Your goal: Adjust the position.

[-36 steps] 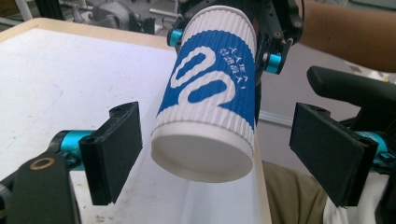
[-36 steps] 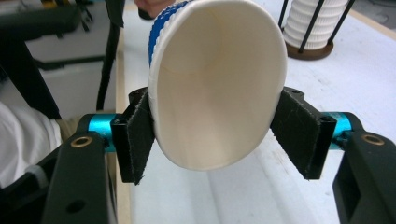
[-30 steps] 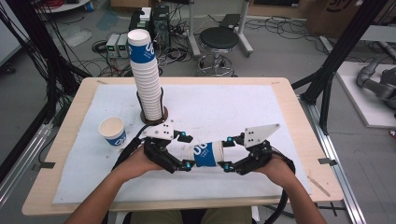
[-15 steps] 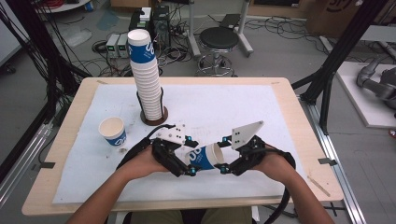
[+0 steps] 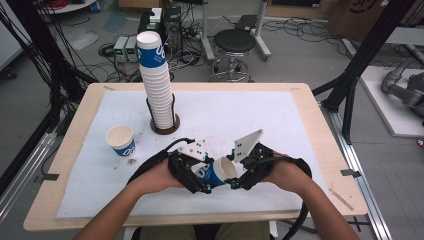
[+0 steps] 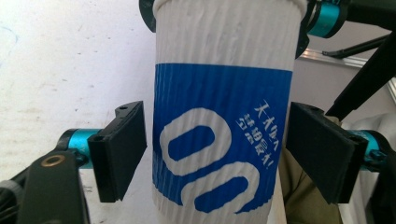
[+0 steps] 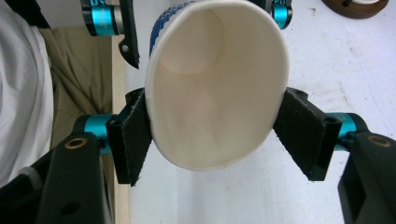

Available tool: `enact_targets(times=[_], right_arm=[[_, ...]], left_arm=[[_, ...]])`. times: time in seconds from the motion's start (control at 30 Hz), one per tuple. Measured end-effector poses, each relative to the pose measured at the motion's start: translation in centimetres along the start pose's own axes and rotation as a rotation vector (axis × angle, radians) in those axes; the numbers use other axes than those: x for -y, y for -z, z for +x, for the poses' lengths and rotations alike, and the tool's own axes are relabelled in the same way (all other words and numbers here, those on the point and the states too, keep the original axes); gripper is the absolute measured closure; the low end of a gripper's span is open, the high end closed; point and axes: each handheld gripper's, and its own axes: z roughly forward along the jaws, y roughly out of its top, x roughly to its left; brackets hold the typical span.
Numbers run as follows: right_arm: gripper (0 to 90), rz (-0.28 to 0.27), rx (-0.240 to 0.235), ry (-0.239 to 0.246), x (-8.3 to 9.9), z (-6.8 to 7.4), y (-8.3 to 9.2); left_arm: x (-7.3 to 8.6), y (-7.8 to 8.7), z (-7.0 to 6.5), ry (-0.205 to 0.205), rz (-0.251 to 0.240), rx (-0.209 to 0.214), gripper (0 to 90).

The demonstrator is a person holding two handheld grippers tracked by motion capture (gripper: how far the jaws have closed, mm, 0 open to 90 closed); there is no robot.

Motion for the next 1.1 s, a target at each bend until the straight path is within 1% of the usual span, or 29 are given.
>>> enact_targets(times=[0.2, 0.23, 0.27, 0.3, 0.33, 0.37, 0.5, 0.53, 0.6, 0.7, 0.77, 0.87, 0.9, 1.0, 1.1], right_arm=[[30.8, 0.046, -0.001, 0.026, -0.8, 0.1, -0.2], [30.8, 0.053, -0.004, 0.032, -0.9, 0.1, -0.2], [30.8, 0.059, -0.004, 0.034, -1.0, 0.1, -0.2], [30.8, 0.065, -0.006, 0.038, -1.1, 0.1, -0.2], [30.8, 0.065, -0.011, 0.041, -1.1, 0.1, -0.3], [30.8, 0.080, -0.009, 0.036, -1.2, 0.2, -0.3], [30.8, 0.116, -0.016, 0.044, -1.4, 0.2, -0.4], [30.8, 0.118, -0.011, 0.050, -1.5, 0.3, -0.4], [30.8, 0.128, -0.013, 0.053, -1.6, 0.3, -0.4], [30.7, 0.133, -0.016, 0.052, -1.7, 0.2, -0.4], [30.5, 0.138, -0.019, 0.050, -1.7, 0.2, -0.4], [30.4, 0.140, -0.023, 0.058, -1.8, 0.2, -0.3], [29.9, 0.142, -0.024, 0.065, -1.8, 0.1, -0.2], [27.2, 0.135, -0.041, 0.055, -1.7, 0.0, -0.1], [25.2, 0.106, -0.045, 0.036, -1.7, -0.2, 0.3]], left_arm=[[0.0, -0.6, 0.1, 0.003, 0.023, 0.005, 23.2], [0.0, -0.7, 0.1, 0.005, 0.021, 0.007, 23.2], [0.0, -0.7, 0.2, 0.005, 0.030, 0.010, 23.9], [0.0, -0.8, 0.2, 0.006, 0.028, 0.012, 25.4], [0.0, -0.9, 0.2, 0.010, 0.034, 0.017, 25.4], [0.0, -1.0, 0.2, 0.009, 0.039, 0.020, 25.6], [0.1, -1.3, 0.3, 0.009, 0.047, 0.044, 28.6], [0.0, -1.3, 0.3, 0.007, 0.049, 0.046, 30.3], [0.0, -1.4, 0.3, 0.007, 0.050, 0.052, 30.4], [0.1, -1.4, 0.3, 0.001, 0.044, 0.055, 30.7], [0.1, -1.4, 0.3, 0.004, 0.035, 0.058, 30.6], [0.2, -1.6, 0.3, 0.009, 0.020, 0.067, 30.7], [0.2, -1.6, 0.3, 0.004, 0.019, 0.069, 30.6], [0.2, -1.6, 0.4, 0.001, -0.001, 0.075, 30.1], [0.3, -1.5, 0.5, 0.012, -0.033, 0.087, 29.4]])
